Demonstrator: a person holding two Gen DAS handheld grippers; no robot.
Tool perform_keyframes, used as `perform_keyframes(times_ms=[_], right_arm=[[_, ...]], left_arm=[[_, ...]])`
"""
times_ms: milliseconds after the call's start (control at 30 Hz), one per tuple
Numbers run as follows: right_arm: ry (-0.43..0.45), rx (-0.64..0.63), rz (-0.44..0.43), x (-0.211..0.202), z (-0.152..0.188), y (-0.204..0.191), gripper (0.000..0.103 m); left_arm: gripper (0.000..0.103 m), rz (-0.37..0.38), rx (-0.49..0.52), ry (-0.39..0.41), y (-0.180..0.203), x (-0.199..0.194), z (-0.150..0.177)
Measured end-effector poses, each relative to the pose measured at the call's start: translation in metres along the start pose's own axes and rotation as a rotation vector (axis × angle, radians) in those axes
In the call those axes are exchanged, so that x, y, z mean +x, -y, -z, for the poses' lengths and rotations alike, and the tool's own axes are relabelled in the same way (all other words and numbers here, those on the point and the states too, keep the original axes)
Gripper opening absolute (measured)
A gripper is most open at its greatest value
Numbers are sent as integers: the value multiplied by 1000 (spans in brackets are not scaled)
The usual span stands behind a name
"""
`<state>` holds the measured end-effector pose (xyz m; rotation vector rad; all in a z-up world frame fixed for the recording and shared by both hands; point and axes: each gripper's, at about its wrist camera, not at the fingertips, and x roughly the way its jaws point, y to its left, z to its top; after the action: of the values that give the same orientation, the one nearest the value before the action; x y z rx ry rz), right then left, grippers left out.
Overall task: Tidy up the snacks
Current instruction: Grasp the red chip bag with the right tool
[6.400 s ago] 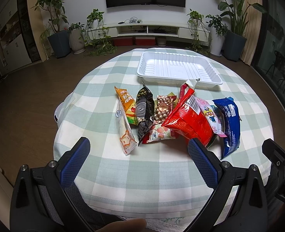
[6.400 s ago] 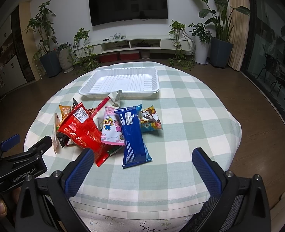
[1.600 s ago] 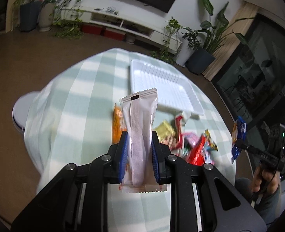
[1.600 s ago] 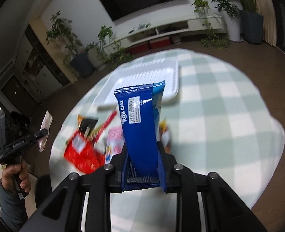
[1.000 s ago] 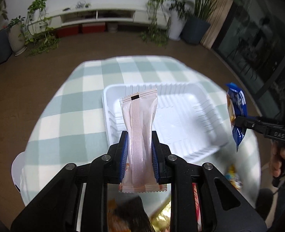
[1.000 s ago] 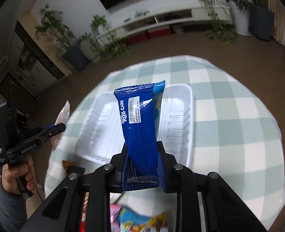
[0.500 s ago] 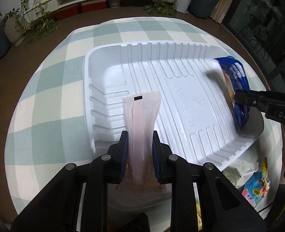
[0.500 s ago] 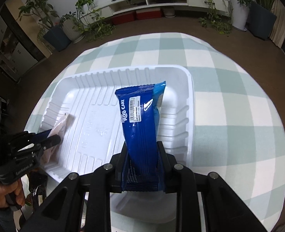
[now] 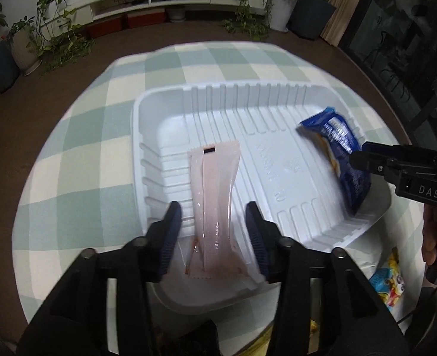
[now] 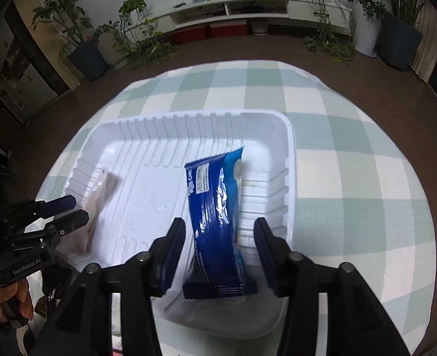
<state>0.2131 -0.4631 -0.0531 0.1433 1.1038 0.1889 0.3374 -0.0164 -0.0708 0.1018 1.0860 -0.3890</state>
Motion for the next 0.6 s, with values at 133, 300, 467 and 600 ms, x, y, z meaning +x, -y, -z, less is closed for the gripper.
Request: perform_keyframes(times_ms=[133, 300, 467, 600], right_arm=[[69, -6, -25, -34, 1, -3, 67], [213, -61, -75, -104, 22, -12, 84], [384, -125, -125, -170, 81, -30, 98], [470, -205, -162, -193, 146, -60, 98]], left_arm=[[58, 9, -11, 85, -3, -42, 2], [89, 58, -42, 241, -15, -115, 30], [103, 44, -60, 323, -23, -164, 85], [103, -38, -57, 415, -20, -192, 149]])
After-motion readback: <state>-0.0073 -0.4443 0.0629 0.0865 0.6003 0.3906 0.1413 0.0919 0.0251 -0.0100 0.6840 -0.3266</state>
